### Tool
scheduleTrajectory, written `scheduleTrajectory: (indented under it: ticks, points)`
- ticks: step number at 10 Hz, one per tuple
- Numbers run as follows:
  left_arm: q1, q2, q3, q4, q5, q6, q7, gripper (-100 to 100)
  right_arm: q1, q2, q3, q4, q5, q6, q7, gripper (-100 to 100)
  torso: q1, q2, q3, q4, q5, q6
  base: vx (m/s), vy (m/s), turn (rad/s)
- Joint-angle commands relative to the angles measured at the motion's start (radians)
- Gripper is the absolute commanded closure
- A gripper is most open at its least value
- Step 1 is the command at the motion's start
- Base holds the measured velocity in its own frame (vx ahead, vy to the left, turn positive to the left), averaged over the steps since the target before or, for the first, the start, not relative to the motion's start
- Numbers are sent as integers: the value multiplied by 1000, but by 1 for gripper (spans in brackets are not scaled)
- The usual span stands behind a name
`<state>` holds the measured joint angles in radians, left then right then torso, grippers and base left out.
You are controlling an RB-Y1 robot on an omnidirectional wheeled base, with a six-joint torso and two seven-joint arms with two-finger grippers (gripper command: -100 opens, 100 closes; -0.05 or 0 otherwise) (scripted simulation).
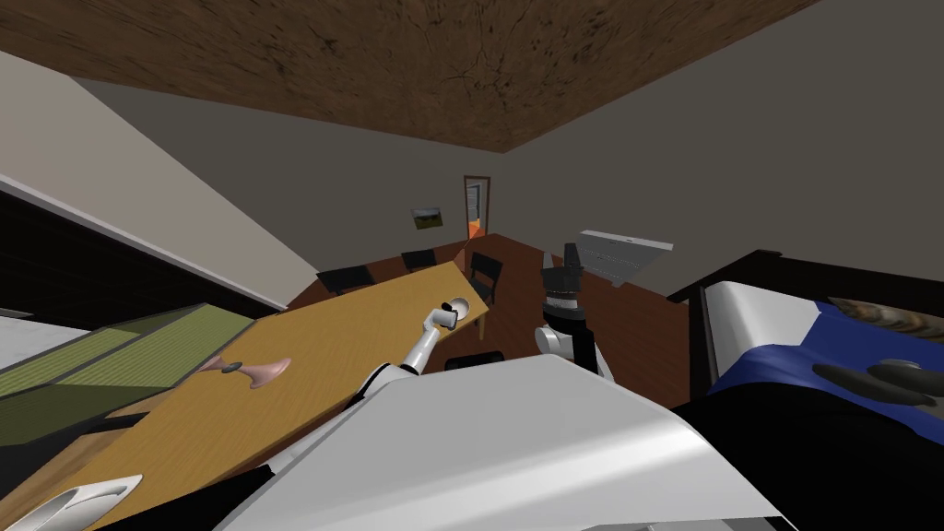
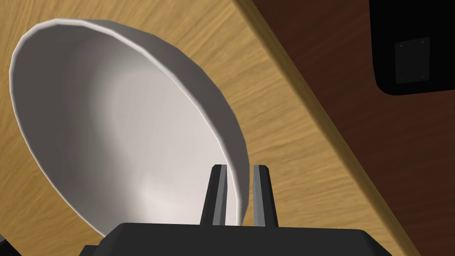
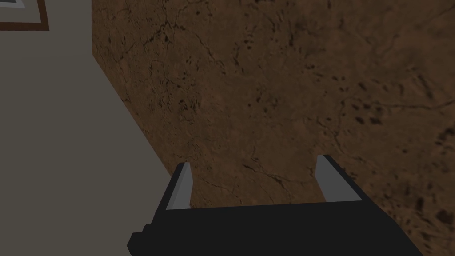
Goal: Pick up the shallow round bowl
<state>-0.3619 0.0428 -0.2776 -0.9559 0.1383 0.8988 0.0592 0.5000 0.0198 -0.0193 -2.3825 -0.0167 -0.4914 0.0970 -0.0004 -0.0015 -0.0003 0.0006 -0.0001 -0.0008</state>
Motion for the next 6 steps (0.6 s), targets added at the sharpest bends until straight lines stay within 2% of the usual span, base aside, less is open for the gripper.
scheduleTrajectory:
  ticks: [1,2,4,5,6]
  points:
    - [0,0,0,0,0,0,0,0,0,0,0,0,0,0,0,0,0,0,0,0,0,0,0,0,0]
    - [-9,4,-5,-25,6,30,3,100,0,0,0,0,0,0,0,0,0,0,0,0,0,0,-32,13,37]
    - [-18,8,-13,-58,13,71,9,100,0,0,0,0,0,0,0,0,1,4,2,1,0,0,-47,18,33]
    - [-12,7,-10,-50,10,56,6,100,0,0,0,0,0,0,0,0,1,4,3,2,0,0,-17,9,4]
    - [-12,7,-11,-51,10,60,7,0,0,0,0,0,0,0,0,0,1,3,2,1,0,0,0,0,0]
